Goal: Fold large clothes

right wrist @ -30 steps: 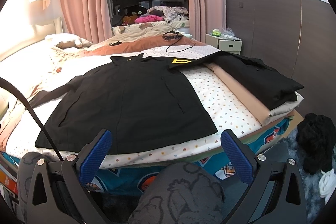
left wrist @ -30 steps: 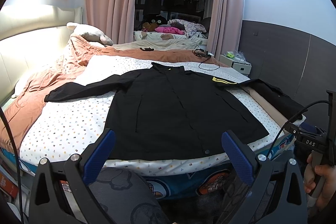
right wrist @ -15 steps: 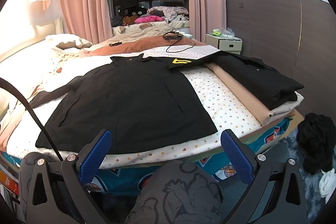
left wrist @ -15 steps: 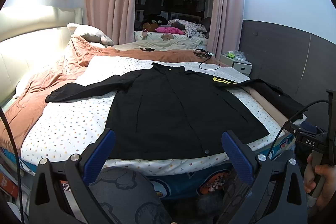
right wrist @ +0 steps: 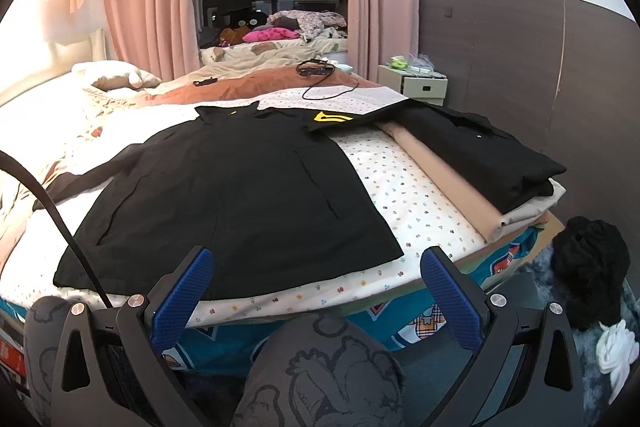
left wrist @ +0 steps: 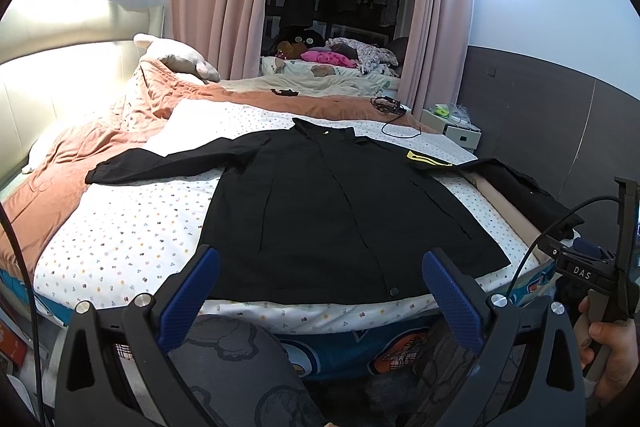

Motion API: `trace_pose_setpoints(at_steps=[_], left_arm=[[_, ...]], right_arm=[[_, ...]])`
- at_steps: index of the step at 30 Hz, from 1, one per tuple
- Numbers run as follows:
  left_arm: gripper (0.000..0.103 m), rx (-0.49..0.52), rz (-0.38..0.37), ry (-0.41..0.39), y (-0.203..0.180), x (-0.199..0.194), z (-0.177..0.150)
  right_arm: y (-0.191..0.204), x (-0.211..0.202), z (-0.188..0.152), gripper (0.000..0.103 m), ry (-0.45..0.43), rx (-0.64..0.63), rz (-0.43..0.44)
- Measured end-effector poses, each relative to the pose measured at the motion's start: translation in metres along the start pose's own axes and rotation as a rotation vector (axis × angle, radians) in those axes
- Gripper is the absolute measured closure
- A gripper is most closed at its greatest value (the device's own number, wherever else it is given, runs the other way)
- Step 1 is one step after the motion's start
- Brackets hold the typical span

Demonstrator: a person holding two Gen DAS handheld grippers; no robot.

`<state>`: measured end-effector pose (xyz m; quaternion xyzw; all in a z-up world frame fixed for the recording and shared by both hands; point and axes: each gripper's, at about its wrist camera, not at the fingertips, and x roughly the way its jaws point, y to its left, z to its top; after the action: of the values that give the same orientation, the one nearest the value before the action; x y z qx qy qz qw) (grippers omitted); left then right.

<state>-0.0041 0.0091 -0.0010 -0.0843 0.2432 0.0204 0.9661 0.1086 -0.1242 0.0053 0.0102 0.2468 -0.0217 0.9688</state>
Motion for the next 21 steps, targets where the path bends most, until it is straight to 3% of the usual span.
trace_pose_setpoints(at_steps=[12,21], left_arm=[[0.0,-0.046,-0.032,-0.025,0.018,-0.005,-0.002],[0.0,-0.078,-0.015,-0.029,0.037,0.0,0.005]], right_arm=[[0.007,0.002,0.014,0.0,0.023,0.025,-0.048],[0.015,0.003,0.025,0.0,-0.018,0.018,-0.017]])
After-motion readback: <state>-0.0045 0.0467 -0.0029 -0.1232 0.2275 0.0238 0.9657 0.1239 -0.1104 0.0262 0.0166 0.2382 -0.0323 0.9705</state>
